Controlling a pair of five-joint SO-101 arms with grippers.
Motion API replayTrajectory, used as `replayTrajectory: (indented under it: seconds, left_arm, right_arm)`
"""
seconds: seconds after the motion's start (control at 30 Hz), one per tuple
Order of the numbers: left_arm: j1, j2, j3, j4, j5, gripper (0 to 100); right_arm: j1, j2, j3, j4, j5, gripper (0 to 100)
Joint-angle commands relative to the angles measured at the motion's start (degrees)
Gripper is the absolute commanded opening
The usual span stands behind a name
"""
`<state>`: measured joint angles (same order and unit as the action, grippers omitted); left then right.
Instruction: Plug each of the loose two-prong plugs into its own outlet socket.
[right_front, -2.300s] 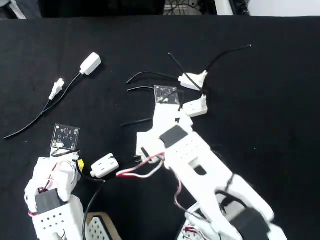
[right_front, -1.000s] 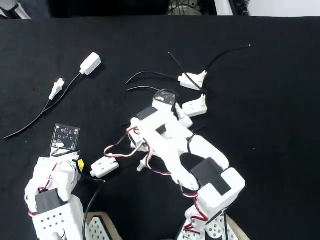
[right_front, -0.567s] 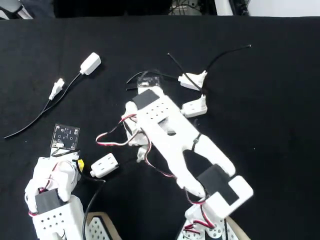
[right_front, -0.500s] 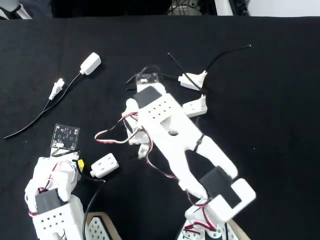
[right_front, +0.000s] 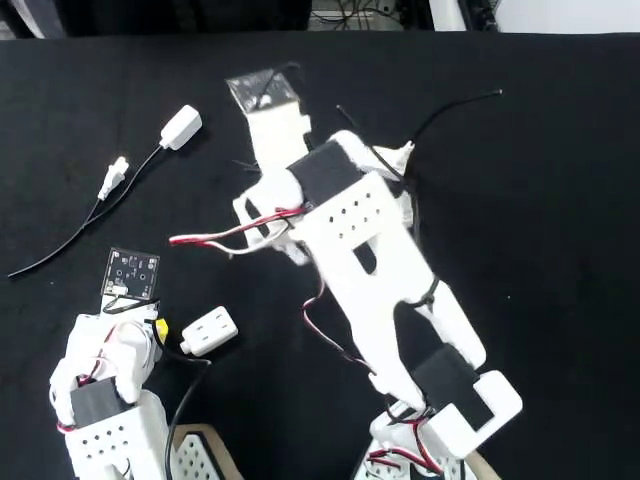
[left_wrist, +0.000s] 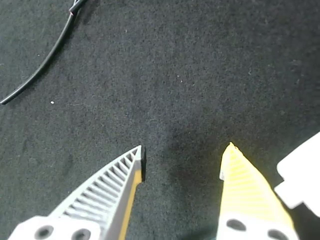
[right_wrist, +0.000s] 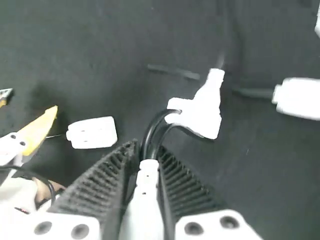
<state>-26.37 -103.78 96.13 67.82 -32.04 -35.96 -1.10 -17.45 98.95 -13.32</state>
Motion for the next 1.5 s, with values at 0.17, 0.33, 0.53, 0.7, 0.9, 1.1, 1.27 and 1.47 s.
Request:
replayTrajectory:
  seconds: [0.17, 0.33, 0.53, 0.7, 0.9, 1.1, 1.27, 1.47]
  left_arm:
    - [-0.3, -0.5, 0.7, -1.3, -0.2, 25]
    - [-0.3, -0.5, 0.7, -1.3, -0.2, 25]
    - [-0.3, -0.5, 0.7, -1.3, -0.2, 25]
    - [-0.3, -0.5, 0.7, -1.3, -0.2, 25]
    - [-0.4, -0.5, 0.7, -1.3, -0.2, 25]
    - [-0.4, -0.5, 0.7, -1.3, -0.2, 25]
    - [-0.4, -0.5, 0.7, -1.0, -0.2, 25]
    - [-0.3, -0.5, 0.7, -1.0, -0.2, 25]
  right_arm:
    - [9.1, -2.4, -5.1, -2.6, 15.1, 1.2]
    - [9.7, -0.8, 8.6, -8.6, 19.2, 1.2]
    - [9.8, -0.2, 32.7, -25.5, 24.5, 1.2]
    - [9.8, -0.3, 43.8, -30.2, 25.8, 1.2]
    - [12.1, -0.3, 47.7, -30.8, 25.8, 1.2]
    - [14.4, -0.3, 45.1, -31.0, 25.8, 3.2]
    - [14.3, -0.2, 46.6, -31.0, 25.8, 17.1]
    - [14.5, -1.8, 48.0, -27.7, 25.8, 15.6]
